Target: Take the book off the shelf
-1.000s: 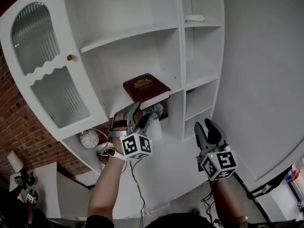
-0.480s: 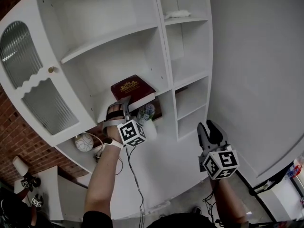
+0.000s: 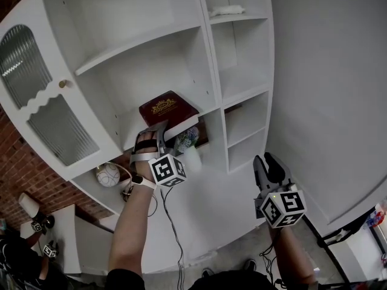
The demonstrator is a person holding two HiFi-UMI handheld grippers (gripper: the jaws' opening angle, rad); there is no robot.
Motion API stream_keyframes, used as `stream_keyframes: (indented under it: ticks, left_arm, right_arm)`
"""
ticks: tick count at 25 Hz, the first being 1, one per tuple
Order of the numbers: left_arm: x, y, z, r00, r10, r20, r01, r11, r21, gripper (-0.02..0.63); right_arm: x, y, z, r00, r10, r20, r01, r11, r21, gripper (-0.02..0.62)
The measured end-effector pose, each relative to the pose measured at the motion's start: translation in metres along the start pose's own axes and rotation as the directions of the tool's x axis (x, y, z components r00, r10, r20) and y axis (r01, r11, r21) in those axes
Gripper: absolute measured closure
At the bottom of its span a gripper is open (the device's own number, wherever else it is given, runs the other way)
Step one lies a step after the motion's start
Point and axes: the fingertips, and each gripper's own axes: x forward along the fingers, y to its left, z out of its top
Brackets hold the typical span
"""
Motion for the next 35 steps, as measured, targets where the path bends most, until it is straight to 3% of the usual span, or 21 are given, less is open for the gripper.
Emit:
stream_keyframes:
  ticks: [11, 21, 27, 35]
  left_arm:
    - [-0.05, -0.001, 0.015, 0.994, 0.023, 0.107, -0.033, 0.995, 0.094, 0.383]
    - [-0.1, -0.009, 0.035, 0.972, 0.047, 0.232, -0.088, 0.981, 0.171, 0.387]
    - [-0.13, -0.01, 0.051, 0.934, 0.076, 0.348, -0.14, 0.977, 0.162, 0.387]
    - [-0.167, -0.031, 0.069, 0.85, 0.085, 0.52, -0.174, 0.977, 0.125, 0.387]
  right_arm:
    - [0.012, 0.031, -0.008, 0.998, 0.06, -0.017, -0.059, 0.998, 0.022, 0.488]
    - [0.012, 0.052, -0.016, 0.999, 0.045, -0.029, -0.045, 0.999, 0.018, 0.491]
    - [0.008, 0.058, -0.019, 1.0, 0.001, -0.026, 0.0, 1.0, 0.016, 0.491]
    - [-0.013, 0.054, -0.014, 0.993, -0.117, 0.004, 0.117, 0.993, 0.01, 0.494]
